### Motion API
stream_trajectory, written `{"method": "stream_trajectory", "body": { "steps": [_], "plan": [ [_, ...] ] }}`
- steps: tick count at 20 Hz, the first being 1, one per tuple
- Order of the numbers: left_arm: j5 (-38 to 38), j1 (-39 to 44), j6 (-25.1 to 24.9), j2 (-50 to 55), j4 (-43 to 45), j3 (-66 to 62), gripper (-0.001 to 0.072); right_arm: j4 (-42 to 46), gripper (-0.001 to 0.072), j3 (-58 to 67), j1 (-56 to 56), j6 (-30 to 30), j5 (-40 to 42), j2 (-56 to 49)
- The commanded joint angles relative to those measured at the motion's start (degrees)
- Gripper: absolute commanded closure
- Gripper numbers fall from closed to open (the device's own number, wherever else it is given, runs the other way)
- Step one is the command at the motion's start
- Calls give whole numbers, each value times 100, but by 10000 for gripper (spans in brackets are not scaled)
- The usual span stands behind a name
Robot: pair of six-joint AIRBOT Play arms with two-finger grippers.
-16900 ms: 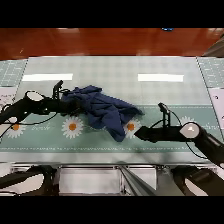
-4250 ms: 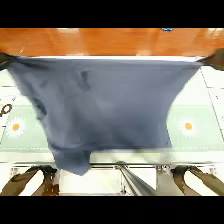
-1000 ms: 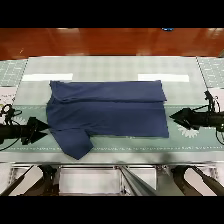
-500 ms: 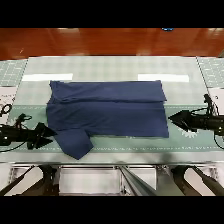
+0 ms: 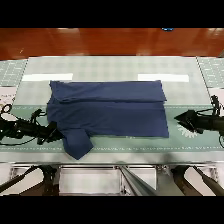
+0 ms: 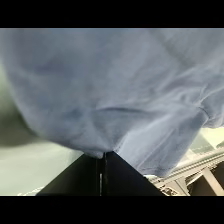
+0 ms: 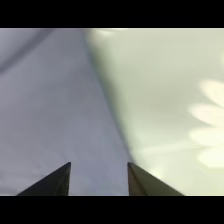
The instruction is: Fold the shirts.
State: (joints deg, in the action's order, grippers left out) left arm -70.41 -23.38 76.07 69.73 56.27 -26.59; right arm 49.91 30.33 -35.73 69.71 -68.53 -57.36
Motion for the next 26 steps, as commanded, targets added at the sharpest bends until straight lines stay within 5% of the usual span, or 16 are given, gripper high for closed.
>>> {"method": "stream_trajectory", "body": {
  "steps": [1, 7, 12, 13, 16, 21, 26],
  "plan": [
    [46, 50, -46, 17, -20, -59, 686, 929, 298, -90, -166, 601, -466, 2],
    [299, 105, -42, 15, -44, -59, 686, 890, 298, -365, 424, 459, -358, -339],
    [396, 138, -63, 15, -79, -59, 686, -15, 299, -321, 1043, 350, 223, -1202],
    [492, 138, -59, 15, -90, -61, 686, -168, 327, -271, 1231, 350, 385, -1344],
    [680, 114, -42, -48, -345, -225, 686, -334, 686, 4, 1652, -22, 487, -1539],
    [431, 116, -42, -118, -433, -1172, 686, -297, 687, 835, 1650, -144, -127, -1480],
    [992, 297, -31, 249, -1239, -2350, 686, -328, 687, 1998, 1919, 7, 44, -1991]
  ]
}}
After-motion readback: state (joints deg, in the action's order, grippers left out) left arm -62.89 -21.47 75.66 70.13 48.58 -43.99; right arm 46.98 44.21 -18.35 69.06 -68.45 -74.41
